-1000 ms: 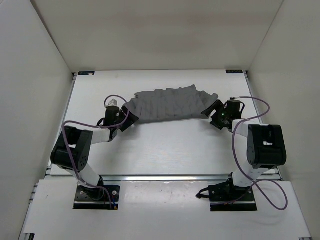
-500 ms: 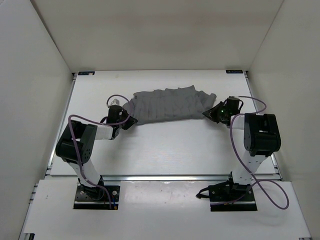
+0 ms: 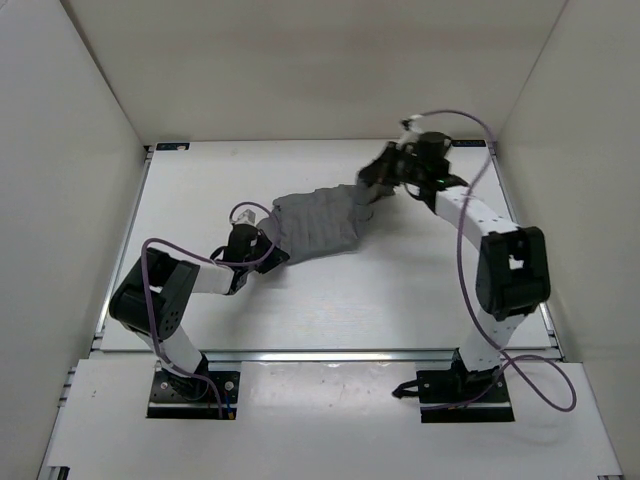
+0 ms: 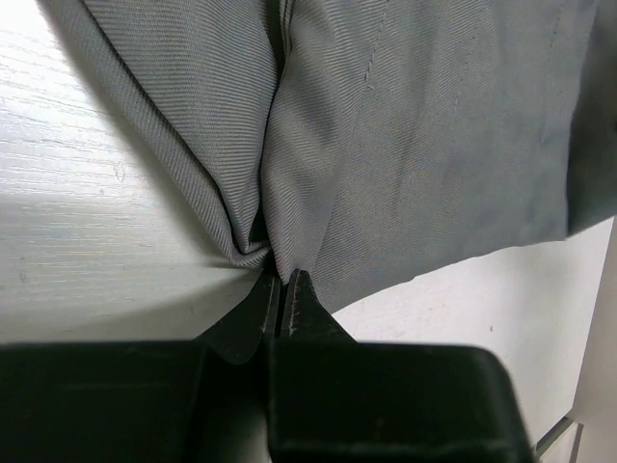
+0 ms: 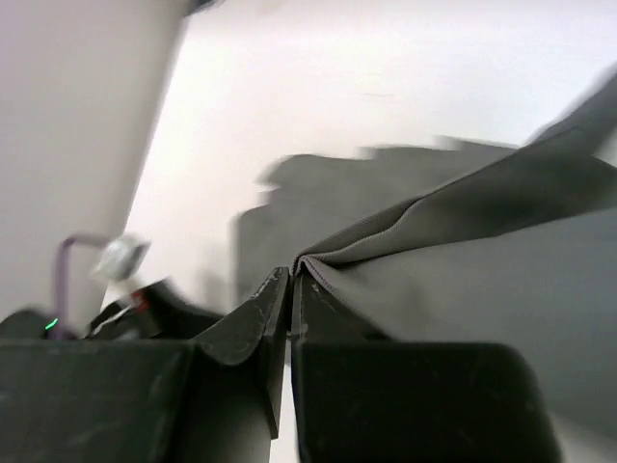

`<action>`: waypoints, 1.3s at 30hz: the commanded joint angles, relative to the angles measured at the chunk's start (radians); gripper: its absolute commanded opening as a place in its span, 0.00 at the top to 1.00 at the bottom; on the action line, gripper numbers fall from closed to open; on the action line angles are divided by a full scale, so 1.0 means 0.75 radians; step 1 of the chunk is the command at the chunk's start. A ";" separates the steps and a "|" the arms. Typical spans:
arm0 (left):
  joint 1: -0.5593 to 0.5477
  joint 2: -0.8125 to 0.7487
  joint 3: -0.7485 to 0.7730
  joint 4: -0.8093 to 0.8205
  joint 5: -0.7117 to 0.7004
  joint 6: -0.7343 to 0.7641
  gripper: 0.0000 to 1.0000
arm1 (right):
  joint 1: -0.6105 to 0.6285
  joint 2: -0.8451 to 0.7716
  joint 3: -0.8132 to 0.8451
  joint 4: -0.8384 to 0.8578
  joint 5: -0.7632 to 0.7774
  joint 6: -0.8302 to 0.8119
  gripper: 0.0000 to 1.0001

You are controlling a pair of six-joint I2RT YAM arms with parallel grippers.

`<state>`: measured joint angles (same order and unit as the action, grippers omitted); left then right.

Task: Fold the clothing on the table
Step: Fold the skirt

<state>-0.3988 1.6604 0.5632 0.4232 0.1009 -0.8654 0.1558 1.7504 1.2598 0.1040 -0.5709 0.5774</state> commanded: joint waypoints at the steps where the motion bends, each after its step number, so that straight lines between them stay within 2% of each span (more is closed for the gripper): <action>1: 0.008 -0.038 -0.041 0.014 -0.014 0.002 1.00 | 0.262 0.124 0.226 -0.169 -0.143 -0.174 1.00; 3: 0.018 -0.046 -0.060 0.031 0.002 -0.008 1.00 | 0.415 0.208 0.326 -0.287 -0.137 -0.254 1.00; 6: 0.029 -0.062 -0.086 0.039 0.005 -0.010 1.00 | 0.540 0.325 0.412 -0.396 -0.131 -0.316 1.00; 9: 0.037 -0.087 -0.113 0.049 0.009 -0.006 1.00 | 0.610 0.386 0.341 -0.356 -0.159 -0.302 1.00; 17: 0.057 -0.113 -0.150 0.055 0.035 0.008 1.00 | 0.621 0.507 0.323 -0.288 -0.306 -0.267 1.00; 22: 0.053 -0.119 -0.137 0.015 0.115 0.057 1.00 | 0.623 0.581 0.472 -0.429 -0.321 -0.322 1.00; 25: 0.045 -0.124 -0.150 0.002 0.137 0.066 1.00 | 0.631 0.581 0.501 -0.423 -0.276 -0.324 1.00; 28: 0.061 -0.134 -0.162 0.021 0.199 0.072 1.00 | 0.635 0.609 0.562 -0.437 -0.353 -0.310 1.00; 30: 0.080 -0.154 -0.168 0.019 0.254 0.066 0.88 | 0.637 0.634 0.605 -0.476 -0.421 -0.318 0.98; 31: 0.086 -0.166 -0.182 0.023 0.262 0.064 0.78 | 0.637 0.638 0.617 -0.494 -0.431 -0.340 0.96; 32: 0.084 -0.195 -0.184 0.017 0.268 0.062 0.71 | 0.651 0.632 0.609 -0.480 -0.431 -0.354 0.91; 33: 0.092 -0.240 -0.197 0.006 0.262 0.052 0.62 | 0.649 0.608 0.597 -0.450 -0.447 -0.349 0.78; 35: 0.121 -0.329 -0.223 0.000 0.256 0.041 0.50 | 0.653 0.552 0.536 -0.372 -0.456 -0.355 0.67; 37: 0.143 -0.424 -0.256 -0.004 0.244 0.019 0.44 | 0.655 0.446 0.472 -0.235 -0.501 -0.338 0.57; 38: 0.159 -0.485 -0.278 -0.014 0.240 0.005 0.41 | 0.639 0.393 0.409 -0.105 -0.519 -0.306 0.49; 39: 0.180 -0.552 -0.291 -0.030 0.238 -0.004 0.36 | 0.627 0.358 0.336 0.036 -0.537 -0.267 0.46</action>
<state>-0.2985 1.3705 0.3664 0.4126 0.2668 -0.8467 0.6365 2.1696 1.5887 -0.1287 -0.8993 0.3458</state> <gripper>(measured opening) 0.611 0.509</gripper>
